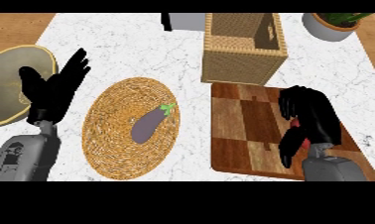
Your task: Pick the bell pepper from the cutting board and place it in the basket
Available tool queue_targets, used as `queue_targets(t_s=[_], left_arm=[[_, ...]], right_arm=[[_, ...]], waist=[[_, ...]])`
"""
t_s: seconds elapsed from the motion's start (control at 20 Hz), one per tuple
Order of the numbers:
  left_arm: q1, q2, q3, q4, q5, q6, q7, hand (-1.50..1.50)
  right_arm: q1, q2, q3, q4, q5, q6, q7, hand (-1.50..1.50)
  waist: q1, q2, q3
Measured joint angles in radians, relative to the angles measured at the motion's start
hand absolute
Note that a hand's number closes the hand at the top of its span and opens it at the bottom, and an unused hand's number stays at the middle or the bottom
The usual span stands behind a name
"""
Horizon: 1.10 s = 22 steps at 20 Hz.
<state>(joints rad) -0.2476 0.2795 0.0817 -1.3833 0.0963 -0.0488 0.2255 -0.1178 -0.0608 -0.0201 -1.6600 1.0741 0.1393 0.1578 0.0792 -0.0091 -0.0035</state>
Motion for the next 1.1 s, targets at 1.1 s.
queue_targets(t_s=[1.1], left_arm=[[-0.087, -0.033, -0.077, 0.005, -0.024, -0.030, 0.010, 0.00]], right_arm=[[-0.665, 0.059, -0.046, 0.174, 0.387, -0.426, 0.861, 1.50]], waist=[[0.143, 0.051, -0.010]])
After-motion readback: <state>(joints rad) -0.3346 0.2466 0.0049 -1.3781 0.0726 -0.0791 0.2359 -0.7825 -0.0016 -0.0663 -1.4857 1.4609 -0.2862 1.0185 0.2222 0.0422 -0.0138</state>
